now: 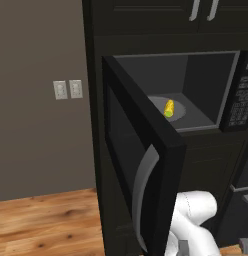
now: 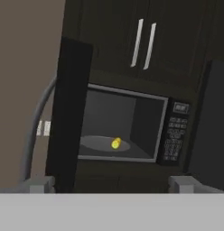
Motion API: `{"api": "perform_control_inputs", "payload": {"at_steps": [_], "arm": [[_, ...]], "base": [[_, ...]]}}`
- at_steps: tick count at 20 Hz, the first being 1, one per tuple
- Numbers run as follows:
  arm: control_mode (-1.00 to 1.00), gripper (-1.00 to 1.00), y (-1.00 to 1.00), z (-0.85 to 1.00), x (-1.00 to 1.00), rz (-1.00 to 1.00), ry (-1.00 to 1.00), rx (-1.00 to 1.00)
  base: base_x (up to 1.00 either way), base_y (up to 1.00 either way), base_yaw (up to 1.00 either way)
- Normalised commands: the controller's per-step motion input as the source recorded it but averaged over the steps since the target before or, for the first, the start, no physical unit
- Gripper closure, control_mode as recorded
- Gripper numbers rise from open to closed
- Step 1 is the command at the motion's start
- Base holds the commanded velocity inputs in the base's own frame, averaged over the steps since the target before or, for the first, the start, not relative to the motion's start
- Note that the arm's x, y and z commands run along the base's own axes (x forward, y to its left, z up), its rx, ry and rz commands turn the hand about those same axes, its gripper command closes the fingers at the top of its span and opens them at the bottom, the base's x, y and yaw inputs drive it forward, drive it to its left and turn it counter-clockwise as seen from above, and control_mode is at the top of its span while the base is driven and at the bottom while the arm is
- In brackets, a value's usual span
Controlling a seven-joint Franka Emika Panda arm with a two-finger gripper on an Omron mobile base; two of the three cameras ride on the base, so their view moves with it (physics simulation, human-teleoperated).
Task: Close the microwave door.
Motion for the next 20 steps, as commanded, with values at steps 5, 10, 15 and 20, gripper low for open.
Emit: {"api": "perform_control_inputs", "payload": {"at_steps": [5, 10, 15, 20], "arm": [[-1.0, -1.0, 0.58, 0.0, 0.15, 0.14, 0.06, 0.0], [-1.0, -1.0, 0.38, -0.04, 0.99, 0.01, 0.14, 0.0], [-1.0, -1.0, 0.01, -0.12, 1.0, -0.01, 0.17, -0.01], [-1.0, -1.0, -0.25, -0.32, 1.0, -0.07, 0.11, 0.0]], "base": [[0.0, 0.0, 0.0], [0.0, 0.0, 0.0], [0.0, 0.0, 0.0], [0.0, 0.0, 0.0]]}}
